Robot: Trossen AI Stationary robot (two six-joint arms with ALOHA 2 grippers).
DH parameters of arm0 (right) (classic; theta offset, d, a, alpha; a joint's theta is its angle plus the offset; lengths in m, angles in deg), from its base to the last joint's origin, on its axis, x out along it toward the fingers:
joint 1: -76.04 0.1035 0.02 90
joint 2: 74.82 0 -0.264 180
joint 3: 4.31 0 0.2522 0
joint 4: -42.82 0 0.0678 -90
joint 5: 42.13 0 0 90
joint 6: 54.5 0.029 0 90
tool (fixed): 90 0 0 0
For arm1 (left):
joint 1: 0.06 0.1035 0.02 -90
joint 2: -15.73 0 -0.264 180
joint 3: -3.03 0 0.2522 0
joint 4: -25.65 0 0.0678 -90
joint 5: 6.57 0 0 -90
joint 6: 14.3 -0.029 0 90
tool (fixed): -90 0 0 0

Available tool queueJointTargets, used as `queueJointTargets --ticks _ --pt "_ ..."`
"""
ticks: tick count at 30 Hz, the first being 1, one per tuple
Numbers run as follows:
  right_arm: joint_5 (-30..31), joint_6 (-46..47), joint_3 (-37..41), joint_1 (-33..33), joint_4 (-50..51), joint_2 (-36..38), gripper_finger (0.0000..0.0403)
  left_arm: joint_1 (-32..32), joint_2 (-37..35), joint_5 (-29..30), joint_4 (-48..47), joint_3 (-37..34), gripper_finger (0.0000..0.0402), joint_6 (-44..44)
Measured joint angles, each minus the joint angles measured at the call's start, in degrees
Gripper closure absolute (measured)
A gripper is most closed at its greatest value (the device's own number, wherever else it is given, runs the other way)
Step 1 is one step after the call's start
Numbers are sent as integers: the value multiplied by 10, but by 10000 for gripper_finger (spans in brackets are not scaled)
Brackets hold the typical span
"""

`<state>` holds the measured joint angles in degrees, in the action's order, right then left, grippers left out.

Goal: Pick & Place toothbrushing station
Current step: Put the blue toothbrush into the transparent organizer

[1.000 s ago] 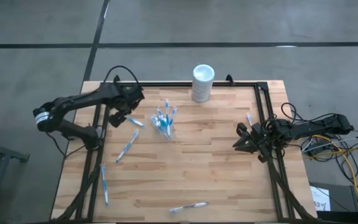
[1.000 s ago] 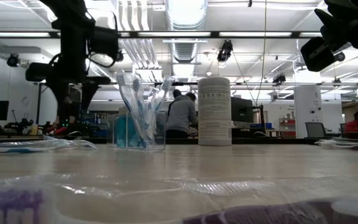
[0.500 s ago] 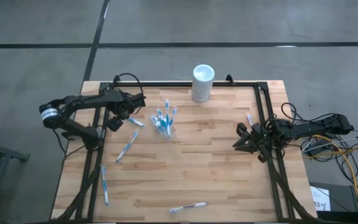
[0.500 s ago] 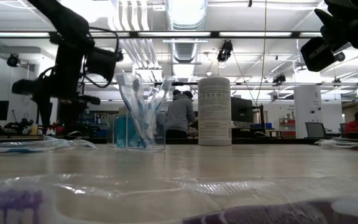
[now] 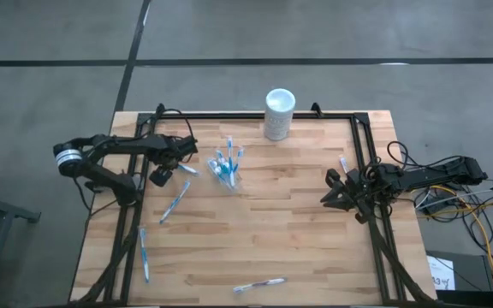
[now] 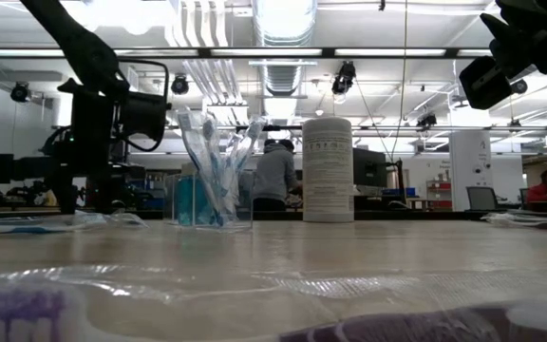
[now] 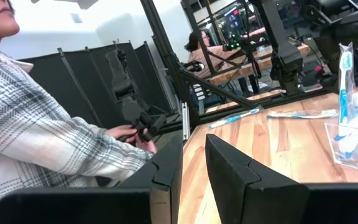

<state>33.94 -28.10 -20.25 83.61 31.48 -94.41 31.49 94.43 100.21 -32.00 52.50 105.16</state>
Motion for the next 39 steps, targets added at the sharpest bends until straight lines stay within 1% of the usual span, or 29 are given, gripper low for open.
queueJointTargets --ticks 3,7,9,13,20,26,33,39 --pt "0 0 0 0 0 0 335 3 -3 6 -1 -1 190 -5" --pt "0 0 0 0 0 0 335 6 -11 46 -7 2 191 -17" --pt "0 0 0 0 0 0 335 7 -16 47 -7 9 191 -28" --pt "0 0 0 0 0 0 335 10 -17 66 -48 18 191 -27" --pt "0 0 0 0 0 0 335 25 -17 57 -46 8 193 -20" --pt "0 0 0 0 0 0 335 36 -14 54 -32 6 193 -40" --pt "0 0 0 0 0 0 335 40 10 48 0 6 193 -63" --pt "0 0 0 0 0 0 335 40 27 43 6 7 193 -65"
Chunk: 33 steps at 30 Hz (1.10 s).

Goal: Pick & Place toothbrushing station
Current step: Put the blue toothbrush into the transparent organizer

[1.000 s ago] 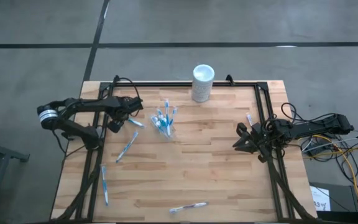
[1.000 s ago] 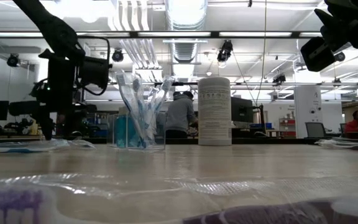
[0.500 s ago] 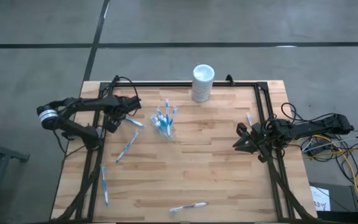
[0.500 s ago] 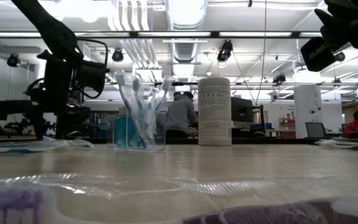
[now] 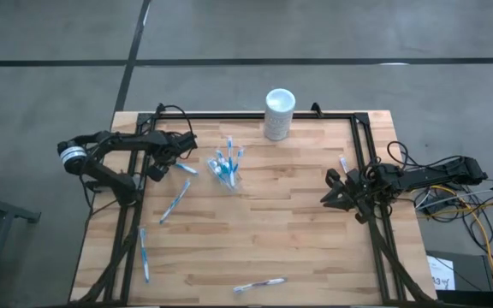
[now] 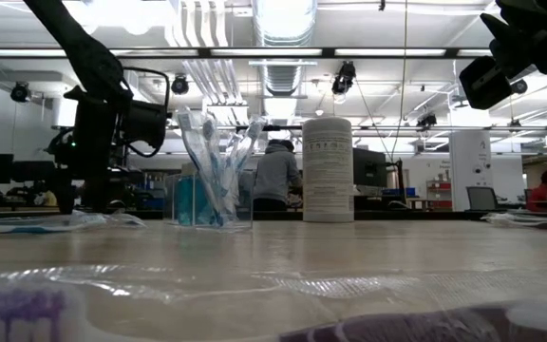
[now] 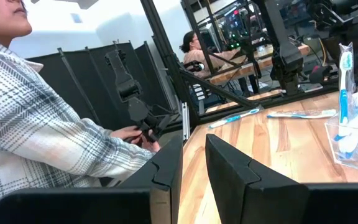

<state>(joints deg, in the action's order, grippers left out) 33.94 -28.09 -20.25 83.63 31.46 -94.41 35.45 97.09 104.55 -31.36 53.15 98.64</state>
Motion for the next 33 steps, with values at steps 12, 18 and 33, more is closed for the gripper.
queueJointTargets --ticks 12,18,33 --pt "0 0 0 0 0 0 335 0 1 -7 -1 0 213 -5" --pt "0 0 0 0 0 0 335 0 1 -13 -6 -4 277 -6" --pt "0 0 0 0 0 0 335 0 1 -23 2 -10 367 -4"
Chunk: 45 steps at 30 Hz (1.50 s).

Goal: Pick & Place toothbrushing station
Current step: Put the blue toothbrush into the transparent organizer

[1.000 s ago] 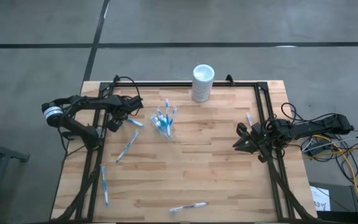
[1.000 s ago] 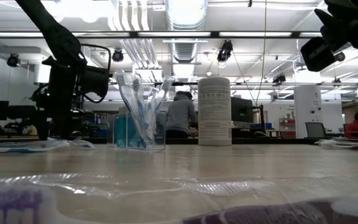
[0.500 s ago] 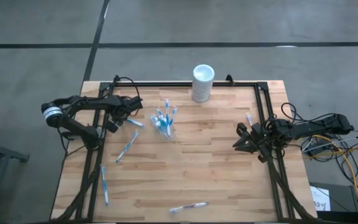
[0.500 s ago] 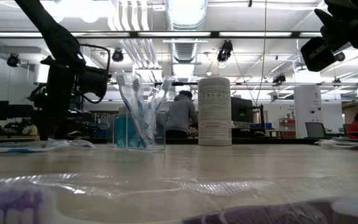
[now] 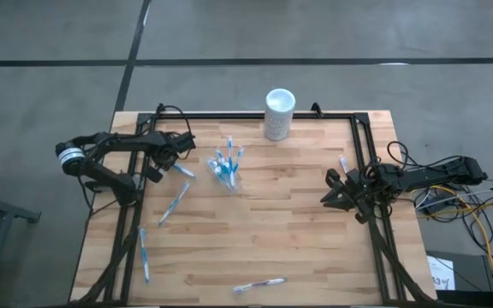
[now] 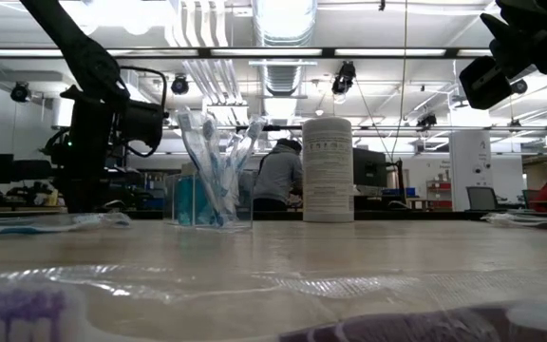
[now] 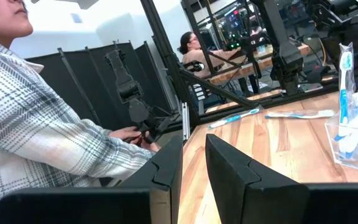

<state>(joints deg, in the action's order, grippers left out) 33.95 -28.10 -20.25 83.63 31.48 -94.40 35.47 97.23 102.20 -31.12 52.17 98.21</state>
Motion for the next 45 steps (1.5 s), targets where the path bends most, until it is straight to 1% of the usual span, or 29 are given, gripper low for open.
queueJointTargets --ticks 4,6,12,16,27,31,37,41,45 --pt "0 0 0 0 0 0 335 0 0 -1 1 0 390 -3" --pt "0 0 0 0 0 0 335 0 -1 -1 0 0 395 -5" --pt "0 0 0 0 0 0 335 0 -6 0 -2 11 392 -26" --pt "0 0 0 0 0 0 335 -1 -11 2 -16 25 399 -40" --pt "0 0 0 0 0 0 335 -1 -23 34 -37 48 399 -66" --pt "0 0 0 0 0 0 335 -1 -27 46 -60 64 400 -77" --pt "0 0 0 0 0 0 335 -2 -29 98 -122 118 400 -122" --pt "0 0 0 0 0 0 335 -6 -30 136 -169 165 400 -147" --pt "0 0 0 0 0 0 335 -15 -31 175 -201 220 400 -194"
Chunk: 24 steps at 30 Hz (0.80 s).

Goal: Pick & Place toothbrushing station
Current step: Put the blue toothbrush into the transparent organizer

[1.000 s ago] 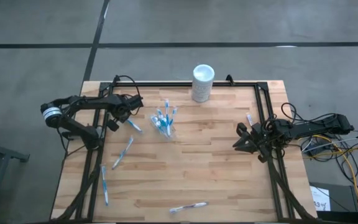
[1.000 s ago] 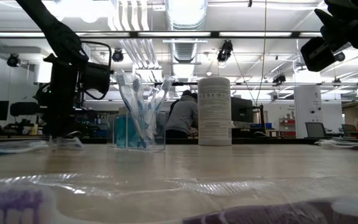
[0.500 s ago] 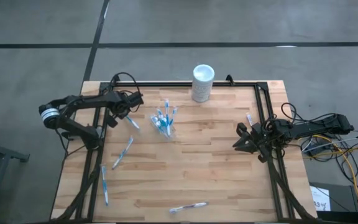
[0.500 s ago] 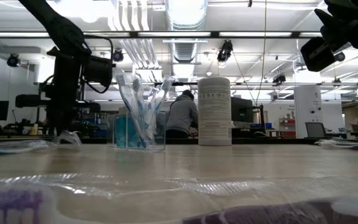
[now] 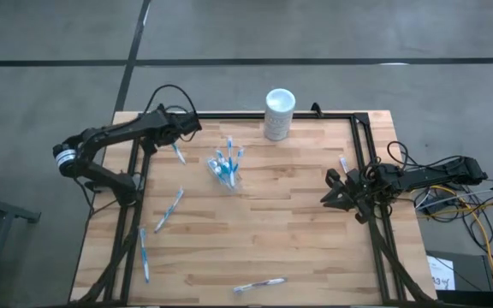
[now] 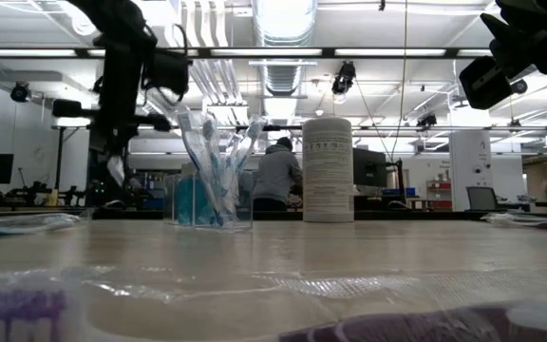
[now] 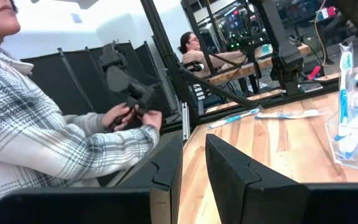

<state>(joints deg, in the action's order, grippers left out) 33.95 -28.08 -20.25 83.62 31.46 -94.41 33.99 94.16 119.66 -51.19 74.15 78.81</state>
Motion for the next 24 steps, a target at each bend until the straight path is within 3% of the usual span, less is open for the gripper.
queueJointTargets --ticks 12,24 --pt "0 0 0 0 0 0 335 -57 -12 112 -22 153 400 -176" --pt "0 0 0 0 0 0 335 -141 -37 147 -7 261 400 -390"
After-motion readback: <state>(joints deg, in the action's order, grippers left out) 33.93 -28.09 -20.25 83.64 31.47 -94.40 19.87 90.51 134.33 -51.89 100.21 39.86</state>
